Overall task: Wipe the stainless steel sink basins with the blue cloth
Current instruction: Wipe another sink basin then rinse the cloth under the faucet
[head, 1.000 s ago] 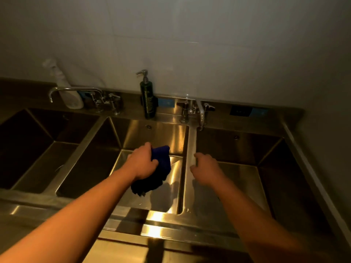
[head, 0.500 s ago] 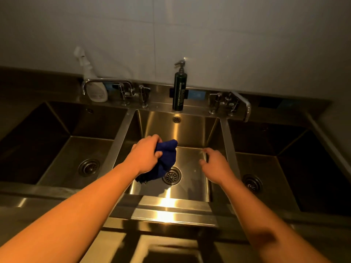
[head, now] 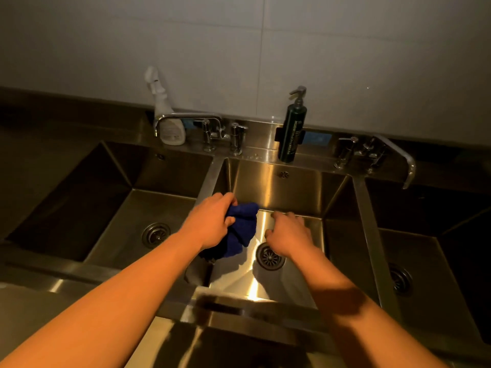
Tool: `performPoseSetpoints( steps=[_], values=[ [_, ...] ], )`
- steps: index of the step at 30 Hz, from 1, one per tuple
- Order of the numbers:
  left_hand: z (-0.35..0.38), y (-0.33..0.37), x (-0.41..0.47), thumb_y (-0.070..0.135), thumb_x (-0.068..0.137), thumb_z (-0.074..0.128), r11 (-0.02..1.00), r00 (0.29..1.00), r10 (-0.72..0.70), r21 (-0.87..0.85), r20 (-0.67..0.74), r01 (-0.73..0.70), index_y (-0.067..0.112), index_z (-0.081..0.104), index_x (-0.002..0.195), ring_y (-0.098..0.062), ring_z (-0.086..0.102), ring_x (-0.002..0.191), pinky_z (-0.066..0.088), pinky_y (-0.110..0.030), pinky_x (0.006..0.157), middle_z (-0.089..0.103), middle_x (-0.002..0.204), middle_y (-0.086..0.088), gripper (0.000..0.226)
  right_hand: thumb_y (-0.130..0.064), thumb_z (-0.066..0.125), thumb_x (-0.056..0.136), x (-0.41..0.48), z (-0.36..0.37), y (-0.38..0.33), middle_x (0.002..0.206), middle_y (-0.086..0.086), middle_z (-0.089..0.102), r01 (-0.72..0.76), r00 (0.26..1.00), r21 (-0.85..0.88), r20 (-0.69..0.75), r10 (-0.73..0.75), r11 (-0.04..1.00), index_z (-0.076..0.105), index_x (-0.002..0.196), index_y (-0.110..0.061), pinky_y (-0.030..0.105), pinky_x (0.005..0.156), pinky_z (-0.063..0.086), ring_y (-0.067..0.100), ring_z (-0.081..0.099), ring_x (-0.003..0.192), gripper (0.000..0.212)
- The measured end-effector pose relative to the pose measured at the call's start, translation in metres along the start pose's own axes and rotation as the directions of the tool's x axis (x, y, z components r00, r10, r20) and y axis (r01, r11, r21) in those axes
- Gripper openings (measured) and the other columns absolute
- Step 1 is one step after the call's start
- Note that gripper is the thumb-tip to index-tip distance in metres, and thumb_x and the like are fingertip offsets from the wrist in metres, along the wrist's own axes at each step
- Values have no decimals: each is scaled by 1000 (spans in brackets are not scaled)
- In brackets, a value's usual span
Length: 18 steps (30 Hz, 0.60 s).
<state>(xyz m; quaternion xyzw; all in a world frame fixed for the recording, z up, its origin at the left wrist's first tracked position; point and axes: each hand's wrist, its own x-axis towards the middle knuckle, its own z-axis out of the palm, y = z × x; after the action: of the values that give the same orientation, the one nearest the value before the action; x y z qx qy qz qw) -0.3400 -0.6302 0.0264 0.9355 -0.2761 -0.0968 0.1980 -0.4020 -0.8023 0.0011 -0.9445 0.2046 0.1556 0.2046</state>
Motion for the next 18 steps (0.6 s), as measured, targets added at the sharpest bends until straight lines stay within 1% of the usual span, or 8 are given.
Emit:
performPoseSetpoints(
  steps=[3,7,10,14,18],
  values=[
    [-19,-24,-3,23,90,58,1000,1000,-19,19,-22,19,22,50,111,-24,53,104,44,-45,90,55,110,-3,22,-33,53,92,9,1,-32,141,12,43,41,999,-19,16,-41,999,43,138,-19,45,106,35,33,36,132,49],
    [-42,-66,-11,24,90,58,998,998,-27,55,-54,30,23,49,111,-24,52,103,44,-45,88,53,108,-2,23,-33,53,92,12,10,-84,142,11,41,74,997,-22,27,-73,997,40,141,-22,48,108,34,33,34,133,52],
    [-60,-104,-19,25,91,58,997,998,-18,76,-66,23,26,49,110,-22,52,103,44,-41,88,53,109,1,22,-32,55,91,9,24,-126,143,12,40,81,996,-24,38,-81,996,37,143,-23,47,108,33,33,33,133,56],
    [-86,-161,-30,23,92,56,994,999,12,105,-38,-8,26,49,112,-22,50,107,42,-41,90,52,112,2,22,-32,53,92,1,47,-181,147,13,36,29,999,-50,17,-28,998,34,145,-21,47,110,30,34,28,136,57],
    [-114,-212,-45,22,92,56,992,998,57,116,-27,-53,27,49,112,-21,50,104,43,-43,90,51,110,3,22,-35,55,92,-12,70,-233,148,13,32,-24,1000,-59,15,25,998,33,146,-21,47,112,26,35,24,139,59]
  ],
)
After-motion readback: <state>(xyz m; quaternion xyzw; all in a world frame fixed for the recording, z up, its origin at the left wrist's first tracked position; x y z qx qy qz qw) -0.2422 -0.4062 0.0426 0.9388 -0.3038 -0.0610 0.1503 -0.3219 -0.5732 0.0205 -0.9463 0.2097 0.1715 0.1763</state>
